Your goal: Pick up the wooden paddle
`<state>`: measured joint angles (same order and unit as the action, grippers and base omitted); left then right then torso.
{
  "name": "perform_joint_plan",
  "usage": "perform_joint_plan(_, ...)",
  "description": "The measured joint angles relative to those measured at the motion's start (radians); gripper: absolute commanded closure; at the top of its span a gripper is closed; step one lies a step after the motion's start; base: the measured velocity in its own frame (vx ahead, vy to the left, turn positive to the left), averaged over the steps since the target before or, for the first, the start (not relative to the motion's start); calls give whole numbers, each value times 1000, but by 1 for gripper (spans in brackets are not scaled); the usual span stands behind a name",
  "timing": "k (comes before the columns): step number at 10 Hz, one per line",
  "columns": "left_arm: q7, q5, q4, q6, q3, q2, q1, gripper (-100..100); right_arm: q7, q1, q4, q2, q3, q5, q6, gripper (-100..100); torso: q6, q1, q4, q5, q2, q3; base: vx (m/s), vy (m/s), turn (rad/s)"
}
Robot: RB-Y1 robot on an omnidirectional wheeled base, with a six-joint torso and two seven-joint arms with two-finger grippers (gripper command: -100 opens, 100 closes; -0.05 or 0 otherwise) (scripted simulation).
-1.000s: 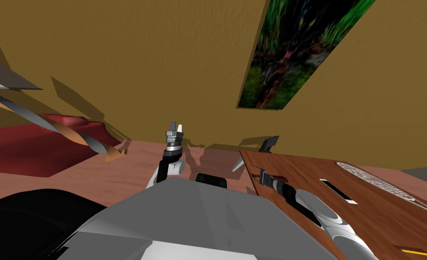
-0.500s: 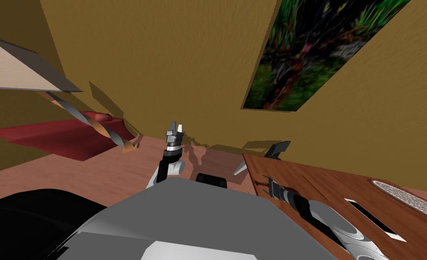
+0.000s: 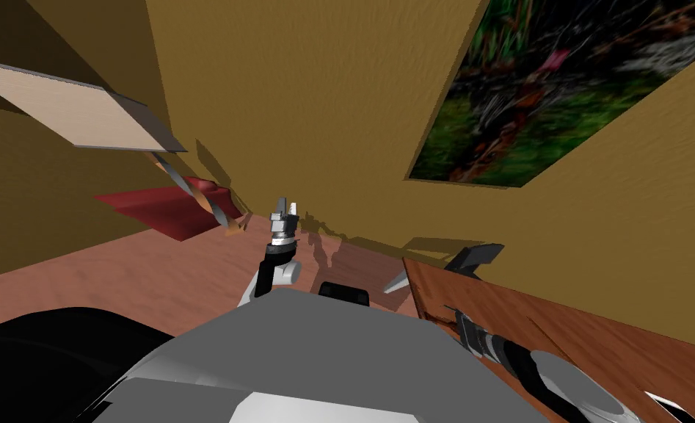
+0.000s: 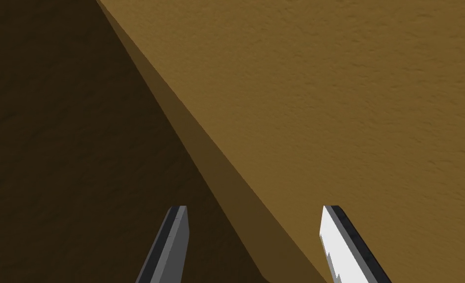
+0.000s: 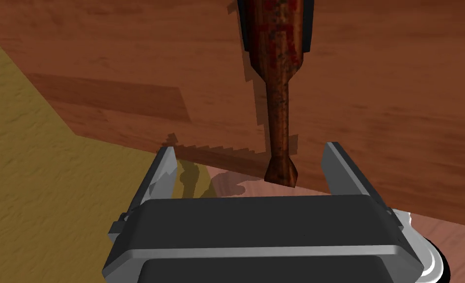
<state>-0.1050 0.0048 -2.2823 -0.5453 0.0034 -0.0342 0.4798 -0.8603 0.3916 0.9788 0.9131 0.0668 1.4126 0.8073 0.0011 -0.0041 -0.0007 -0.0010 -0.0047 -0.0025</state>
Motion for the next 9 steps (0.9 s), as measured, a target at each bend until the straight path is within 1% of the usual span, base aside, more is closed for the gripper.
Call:
perform_joint_plan(1,0,0,0,0,0,0,0,0,-3,9,-19,2,3,9,-1,-100,1,0,0,0,0,0,11,-23,-62)
perform_joint_plan(2,0,0,0,0,0,0,0,0,-12,0,-44,3,4,9,5,-100,1,1,0,0,1,0,18,-24,232)
perform_joint_plan(3,0,0,0,0,0,0,0,0,-13,8,-71,8,6,24,8,-100,0,1,0,0,1,0,32,-60,393)
perform_joint_plan(4,0,0,0,0,0,0,0,0,-23,14,-117,8,9,43,10,-100,0,-1,0,0,0,0,48,-82,297)
perform_joint_plan(5,0,0,0,0,0,0,0,0,-29,15,-170,12,9,65,14,-100,1,-2,0,0,-1,-1,37,-63,81)
perform_joint_plan(6,0,0,0,0,0,0,0,0,-27,18,-190,17,10,74,18,-100,1,-1,0,0,-1,-1,25,-40,155)
perform_joint_plan(7,0,0,0,0,0,0,0,0,-10,36,-191,26,10,88,19,-100,1,0,0,0,0,0,22,-46,217)
perform_joint_plan(8,0,0,0,0,0,0,0,0,0,47,-209,20,7,106,13,-100,1,0,0,0,0,0,30,-63,204)
perform_joint_plan(9,0,0,0,0,0,0,0,0,15,79,-210,23,9,122,9,-100,1,0,0,0,0,0,26,-56,100)
